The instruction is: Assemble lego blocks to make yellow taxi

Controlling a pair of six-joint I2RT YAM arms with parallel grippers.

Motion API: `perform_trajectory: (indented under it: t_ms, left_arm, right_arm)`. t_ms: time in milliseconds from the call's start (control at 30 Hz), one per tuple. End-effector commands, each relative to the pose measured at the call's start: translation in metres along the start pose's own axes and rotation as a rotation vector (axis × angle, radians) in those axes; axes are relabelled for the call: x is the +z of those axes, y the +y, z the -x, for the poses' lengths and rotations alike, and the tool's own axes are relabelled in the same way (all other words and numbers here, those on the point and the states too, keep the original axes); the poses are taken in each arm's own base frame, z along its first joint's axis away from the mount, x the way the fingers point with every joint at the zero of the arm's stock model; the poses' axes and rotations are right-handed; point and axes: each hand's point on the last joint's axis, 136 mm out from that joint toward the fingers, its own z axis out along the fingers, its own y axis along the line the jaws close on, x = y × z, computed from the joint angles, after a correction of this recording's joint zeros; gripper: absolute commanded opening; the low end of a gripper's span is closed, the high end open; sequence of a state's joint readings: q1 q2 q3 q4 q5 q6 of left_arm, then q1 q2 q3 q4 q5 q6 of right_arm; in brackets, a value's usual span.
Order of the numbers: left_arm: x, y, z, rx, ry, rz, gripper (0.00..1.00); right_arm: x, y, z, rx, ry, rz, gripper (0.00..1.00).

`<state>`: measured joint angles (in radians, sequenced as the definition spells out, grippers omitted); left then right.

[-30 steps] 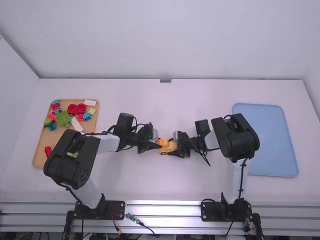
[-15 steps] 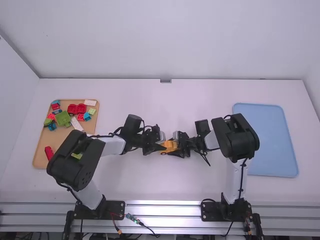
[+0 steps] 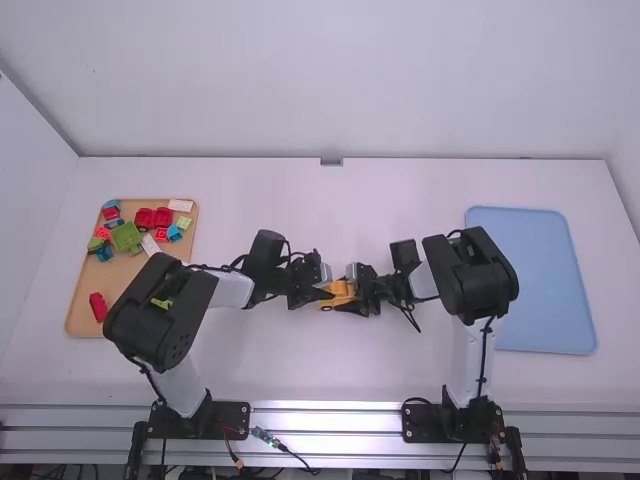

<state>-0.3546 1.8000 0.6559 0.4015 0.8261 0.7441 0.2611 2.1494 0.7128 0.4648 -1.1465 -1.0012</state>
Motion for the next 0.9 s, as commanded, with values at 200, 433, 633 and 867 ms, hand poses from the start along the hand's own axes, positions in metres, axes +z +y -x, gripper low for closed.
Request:
perform_trajectory:
  t_ms: [200, 433, 633, 867]
  left_arm:
    - [0.006, -0.011, -0.009, -0.017, 0.001, -0.046, 0.02]
    - [0.009, -0.013, -0.016, -0.031, 0.01, -0.056, 0.02]
    - [0.015, -0.022, -0.016, -0.021, 0.024, -0.079, 0.02]
    - [0.03, -0.03, -0.027, 0.016, 0.159, -0.058, 0.02]
  right_arm:
    - [0.002, 0.008, -0.001, 0.021, -0.024, 0.028, 0.52]
    - [0.002, 0.008, -0.002, 0.021, -0.022, 0.027, 0.51]
    - [0.002, 0.008, -0.002, 0.02, -0.022, 0.027, 0.52]
    - [0.002, 0.008, -0.002, 0.021, -0.021, 0.026, 0.51]
